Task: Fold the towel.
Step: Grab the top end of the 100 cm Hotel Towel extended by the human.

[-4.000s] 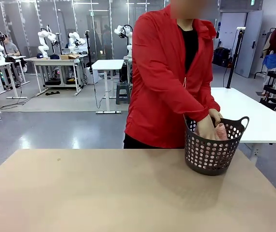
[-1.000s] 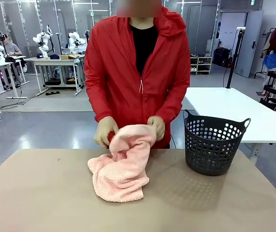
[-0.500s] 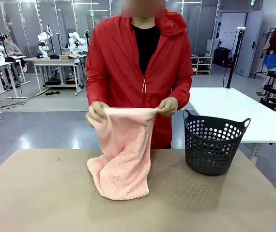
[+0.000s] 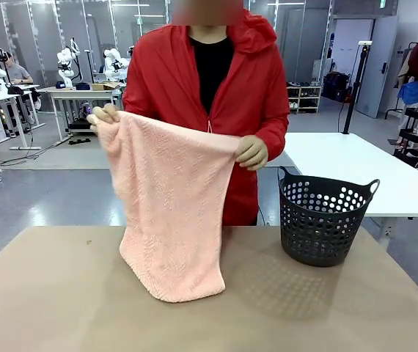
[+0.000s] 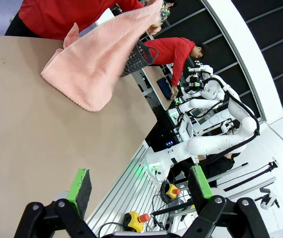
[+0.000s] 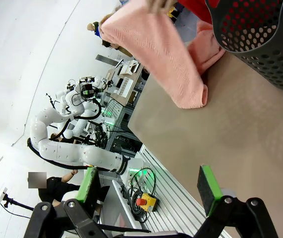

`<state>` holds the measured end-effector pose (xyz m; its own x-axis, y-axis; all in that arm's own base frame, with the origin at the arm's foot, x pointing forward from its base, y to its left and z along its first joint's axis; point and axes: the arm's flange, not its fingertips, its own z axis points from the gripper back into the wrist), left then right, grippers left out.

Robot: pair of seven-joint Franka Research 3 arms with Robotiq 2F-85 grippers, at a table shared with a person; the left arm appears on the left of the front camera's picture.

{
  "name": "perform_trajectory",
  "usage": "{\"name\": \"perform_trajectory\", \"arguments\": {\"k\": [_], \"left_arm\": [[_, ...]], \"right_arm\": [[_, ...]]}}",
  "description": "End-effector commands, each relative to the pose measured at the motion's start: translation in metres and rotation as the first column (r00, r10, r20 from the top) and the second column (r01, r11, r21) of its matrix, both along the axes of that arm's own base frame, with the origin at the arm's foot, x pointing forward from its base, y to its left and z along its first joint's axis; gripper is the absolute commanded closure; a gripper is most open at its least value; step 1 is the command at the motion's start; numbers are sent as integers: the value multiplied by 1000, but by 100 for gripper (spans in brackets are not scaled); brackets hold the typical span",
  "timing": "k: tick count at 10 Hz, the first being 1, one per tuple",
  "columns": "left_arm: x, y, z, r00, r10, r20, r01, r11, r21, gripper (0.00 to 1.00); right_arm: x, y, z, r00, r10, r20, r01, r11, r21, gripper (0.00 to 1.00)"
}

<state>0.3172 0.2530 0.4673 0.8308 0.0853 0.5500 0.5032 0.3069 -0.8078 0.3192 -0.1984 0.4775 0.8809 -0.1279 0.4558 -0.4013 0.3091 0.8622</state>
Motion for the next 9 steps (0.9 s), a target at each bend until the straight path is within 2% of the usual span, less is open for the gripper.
{"name": "perform_trajectory", "arguments": {"k": [1, 9], "left_arm": [[-1, 1, 0, 1000, -5, 9, 5, 1000, -10, 0], [-1, 1, 0, 1000, -5, 9, 5, 1000, -10, 0]], "right_arm": [[2, -1, 1, 1000, -2, 18, 1, 1000, 15, 0], [2, -1, 1, 1000, -2, 18, 1, 1000, 15, 0]]}}
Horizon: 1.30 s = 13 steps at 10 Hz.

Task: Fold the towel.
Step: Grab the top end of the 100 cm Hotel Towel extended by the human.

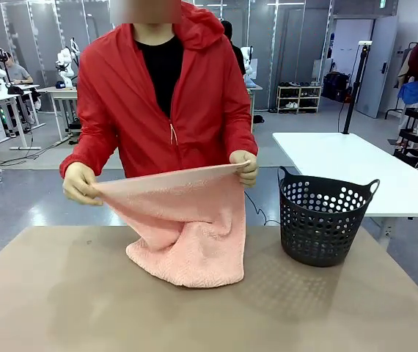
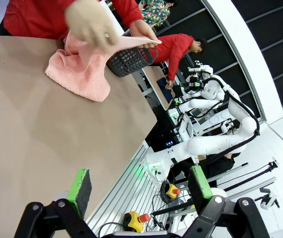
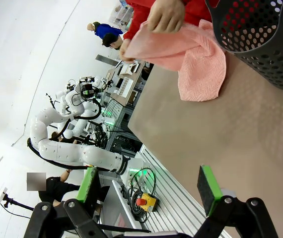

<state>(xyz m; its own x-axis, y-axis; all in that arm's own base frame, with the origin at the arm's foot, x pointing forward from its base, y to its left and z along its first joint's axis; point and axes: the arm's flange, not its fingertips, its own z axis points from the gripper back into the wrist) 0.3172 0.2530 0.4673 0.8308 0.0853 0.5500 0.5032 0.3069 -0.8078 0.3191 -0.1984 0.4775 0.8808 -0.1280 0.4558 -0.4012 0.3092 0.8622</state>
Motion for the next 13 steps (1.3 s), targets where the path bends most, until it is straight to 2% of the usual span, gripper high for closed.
{"name": "perform_trajectory", "arguments": {"k": [1, 8, 9, 10, 11, 12, 13], "left_arm": [[-1, 1, 0, 1000, -5, 9, 5, 1000, -10, 0], [-1, 1, 0, 1000, -5, 9, 5, 1000, -10, 0], [0, 0, 0, 1000, 0, 0, 0, 1000, 0, 0], [-3, -2, 18, 994, 4, 111, -20, 989, 144, 0], [-5, -8, 45, 976, -5, 216, -60, 954, 293, 0], [-6, -22, 79, 941, -81, 329, -86, 882, 463, 0], [-6, -44, 112, 895, -164, 414, -119, 807, 578, 0]], "right_arm": [[2, -1, 1, 1000, -2, 18, 1, 1000, 15, 0], [2, -1, 1, 1000, -2, 18, 1, 1000, 15, 0], [0, 0, 0, 1000, 0, 0, 0, 1000, 0, 0], [-1, -3, 14, 997, 1, 76, 4, 997, -71, 0], [-2, -2, 37, 986, 30, 164, -1, 985, -173, 0], [-4, 7, 67, 964, 78, 253, 4, 951, -308, 0], [-5, 23, 95, 936, 144, 320, 5, 907, -420, 0]]}}
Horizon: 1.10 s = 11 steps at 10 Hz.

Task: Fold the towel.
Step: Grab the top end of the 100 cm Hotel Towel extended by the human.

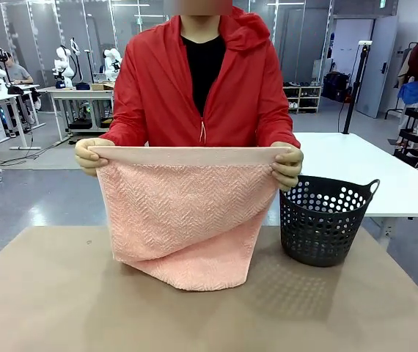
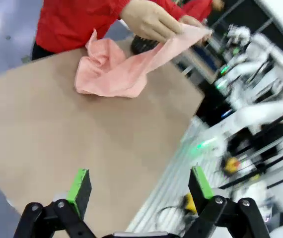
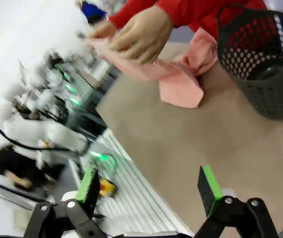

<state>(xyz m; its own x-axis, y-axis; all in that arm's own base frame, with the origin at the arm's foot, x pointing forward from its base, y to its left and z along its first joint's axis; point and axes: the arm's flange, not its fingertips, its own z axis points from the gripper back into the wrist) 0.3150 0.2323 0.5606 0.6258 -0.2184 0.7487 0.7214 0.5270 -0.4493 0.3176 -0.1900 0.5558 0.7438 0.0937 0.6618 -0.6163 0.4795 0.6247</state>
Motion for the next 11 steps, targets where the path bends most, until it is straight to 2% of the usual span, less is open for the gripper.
{"name": "perform_trajectory", "arguments": {"k": [1, 2, 4, 5, 7, 9, 10, 11], "left_arm": [[-3, -50, 47, 961, -67, 269, -31, 938, 345, 0], [-5, -83, 70, 923, -169, 345, -14, 882, 470, 0], [-22, -162, 102, 801, -411, 435, -15, 713, 701, 0], [-30, -193, 111, 743, -501, 444, -25, 641, 767, 0], [-45, -240, 118, 647, -620, 444, -42, 552, 833, 0], [-56, -269, 108, 590, -689, 421, -41, 494, 868, 0], [-57, -274, 103, 583, -702, 409, -32, 484, 875, 0], [-56, -276, 101, 584, -696, 419, -33, 495, 868, 0]], "right_arm": [[-4, 35, 41, 981, 57, 184, -8, 967, -256, 0], [-6, 61, 62, 962, 136, 237, -46, 935, -351, 0], [-20, 127, 95, 892, 327, 312, -125, 841, -526, 0], [-26, 154, 105, 855, 403, 327, -145, 790, -596, 0], [-38, 201, 118, 792, 521, 317, -180, 696, -695, 0], [-42, 239, 118, 752, 590, 294, -194, 624, -757, 0], [-42, 249, 117, 740, 610, 285, -209, 610, -765, 0], [-42, 254, 114, 737, 616, 278, -214, 603, -769, 0]]}}
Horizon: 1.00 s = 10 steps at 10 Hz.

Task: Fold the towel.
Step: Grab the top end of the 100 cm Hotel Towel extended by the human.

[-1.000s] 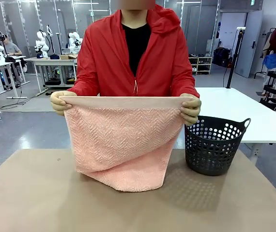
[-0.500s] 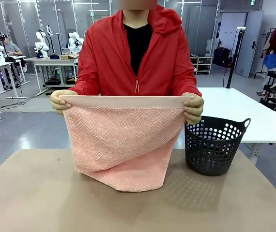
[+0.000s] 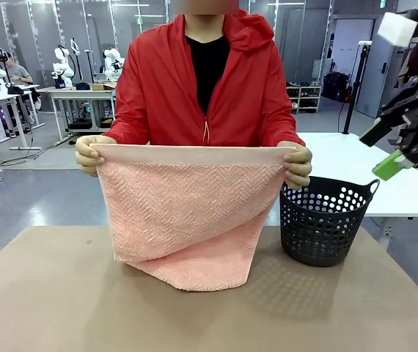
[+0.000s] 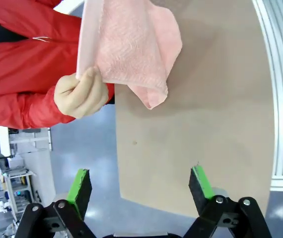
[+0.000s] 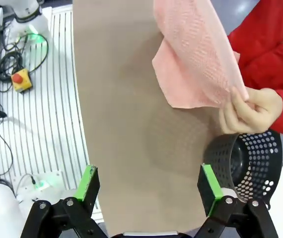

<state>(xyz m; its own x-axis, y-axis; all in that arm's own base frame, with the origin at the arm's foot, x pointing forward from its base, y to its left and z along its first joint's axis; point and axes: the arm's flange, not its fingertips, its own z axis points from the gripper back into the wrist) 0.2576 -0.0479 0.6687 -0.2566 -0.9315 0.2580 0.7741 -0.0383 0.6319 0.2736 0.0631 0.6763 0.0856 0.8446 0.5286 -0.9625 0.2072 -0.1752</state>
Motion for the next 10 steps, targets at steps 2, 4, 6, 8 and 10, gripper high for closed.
{"name": "perform_trajectory", "arguments": {"k": [2, 4, 6, 8, 10], "left_arm": [[0, 0, 0, 1000, 0, 0, 0, 1000, 0, 0], [0, 0, 0, 1000, 0, 0, 0, 1000, 0, 0], [0, 0, 0, 1000, 0, 0, 0, 1000, 0, 0], [2, -26, 12, 998, 3, -63, -3, 1000, -10, 0], [-3, -66, 35, 987, 140, -84, -138, 990, 25, 0]], "right_arm": [[0, 0, 0, 1000, 0, 0, 0, 1000, 0, 0], [0, 0, 0, 1000, 0, 0, 0, 1000, 0, 0], [0, 0, 0, 1000, 0, 0, 0, 1000, 0, 0], [4, 18, 8, 996, 72, 56, -68, 996, -60, 0], [10, 38, 23, 988, 117, 101, -99, 980, -172, 0]]}}
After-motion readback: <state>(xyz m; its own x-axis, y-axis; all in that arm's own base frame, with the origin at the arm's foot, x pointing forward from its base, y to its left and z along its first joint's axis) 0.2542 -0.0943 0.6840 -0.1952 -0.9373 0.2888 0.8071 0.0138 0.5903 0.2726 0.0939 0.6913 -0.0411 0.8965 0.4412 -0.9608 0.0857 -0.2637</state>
